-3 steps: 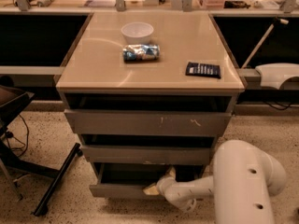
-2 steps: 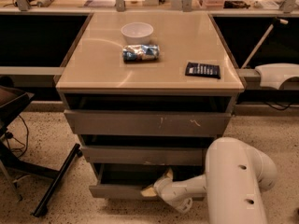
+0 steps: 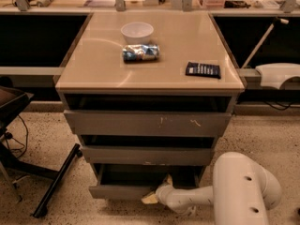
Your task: Open bottom drawer
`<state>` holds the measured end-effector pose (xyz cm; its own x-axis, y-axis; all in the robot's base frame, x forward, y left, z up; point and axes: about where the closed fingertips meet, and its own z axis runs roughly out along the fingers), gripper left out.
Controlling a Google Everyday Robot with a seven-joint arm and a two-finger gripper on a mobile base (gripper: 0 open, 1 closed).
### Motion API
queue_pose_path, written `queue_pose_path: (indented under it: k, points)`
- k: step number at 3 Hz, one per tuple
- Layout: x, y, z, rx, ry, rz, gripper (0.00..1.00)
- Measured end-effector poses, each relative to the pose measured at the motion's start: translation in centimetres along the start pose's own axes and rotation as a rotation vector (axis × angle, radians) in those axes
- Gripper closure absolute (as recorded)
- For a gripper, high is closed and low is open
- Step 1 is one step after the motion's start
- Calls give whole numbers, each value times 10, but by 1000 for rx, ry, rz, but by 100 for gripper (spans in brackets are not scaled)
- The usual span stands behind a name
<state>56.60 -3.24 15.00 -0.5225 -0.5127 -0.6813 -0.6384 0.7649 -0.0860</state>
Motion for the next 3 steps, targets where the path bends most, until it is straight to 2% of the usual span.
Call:
queue_pose_path:
  k: [1,3]
  points:
    - [-1,1,-2,-4,-2,-3,19]
    - [-3,1,-3,-4,-2,-3,65]
